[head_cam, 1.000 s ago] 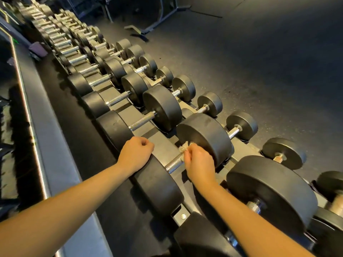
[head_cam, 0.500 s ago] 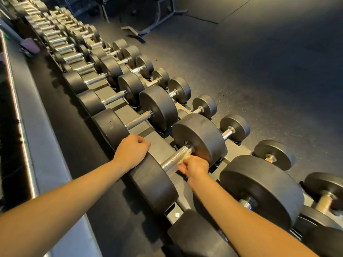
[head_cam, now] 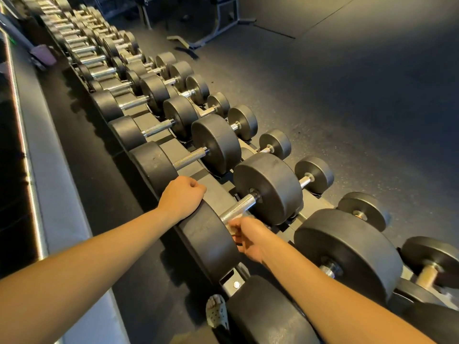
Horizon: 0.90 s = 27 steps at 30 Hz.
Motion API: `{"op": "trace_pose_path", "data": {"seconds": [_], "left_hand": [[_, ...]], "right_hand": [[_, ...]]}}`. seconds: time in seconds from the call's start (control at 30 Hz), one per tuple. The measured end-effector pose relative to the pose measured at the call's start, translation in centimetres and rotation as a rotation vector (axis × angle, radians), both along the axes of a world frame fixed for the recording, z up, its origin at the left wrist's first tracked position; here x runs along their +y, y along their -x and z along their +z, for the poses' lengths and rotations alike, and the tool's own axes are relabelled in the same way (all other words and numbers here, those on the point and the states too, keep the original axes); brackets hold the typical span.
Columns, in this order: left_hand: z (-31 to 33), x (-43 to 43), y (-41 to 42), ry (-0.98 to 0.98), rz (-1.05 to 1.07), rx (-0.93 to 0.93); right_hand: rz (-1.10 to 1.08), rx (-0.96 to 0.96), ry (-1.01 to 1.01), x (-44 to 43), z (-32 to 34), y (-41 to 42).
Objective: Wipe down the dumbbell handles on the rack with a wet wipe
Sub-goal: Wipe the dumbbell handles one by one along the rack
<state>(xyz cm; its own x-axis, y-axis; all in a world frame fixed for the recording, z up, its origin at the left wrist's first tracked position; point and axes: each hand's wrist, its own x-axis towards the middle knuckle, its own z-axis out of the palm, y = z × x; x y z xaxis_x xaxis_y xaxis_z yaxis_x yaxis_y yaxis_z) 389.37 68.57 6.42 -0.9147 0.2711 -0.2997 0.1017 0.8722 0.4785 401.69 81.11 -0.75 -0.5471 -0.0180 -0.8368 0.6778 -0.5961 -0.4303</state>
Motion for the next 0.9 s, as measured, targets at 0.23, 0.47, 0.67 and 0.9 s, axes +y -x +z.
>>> {"op": "trace_pose_path", "data": {"seconds": [0.23,0.47,0.67,0.9], "left_hand": [[-0.7,-0.5,0.2,-0.053,-0.001,0.017],[-0.6,-1.5,1.4,-0.031,-0.245,0.047],[0.8,-4.1,6.4,-0.031,-0.528,0.429],[1.5,-7.0,14.0,-0.116,-0.525,0.568]], "right_hand": [[0.015,0.109,-0.552,0.9,-0.8,0.0],[0.518,0.252,-1.454,3.1,0.0,1.4],[0.745,0.534,-1.272,0.5,1.8,1.0],[0.342,0.408,-1.102,1.6,3.7,7.0]]}}
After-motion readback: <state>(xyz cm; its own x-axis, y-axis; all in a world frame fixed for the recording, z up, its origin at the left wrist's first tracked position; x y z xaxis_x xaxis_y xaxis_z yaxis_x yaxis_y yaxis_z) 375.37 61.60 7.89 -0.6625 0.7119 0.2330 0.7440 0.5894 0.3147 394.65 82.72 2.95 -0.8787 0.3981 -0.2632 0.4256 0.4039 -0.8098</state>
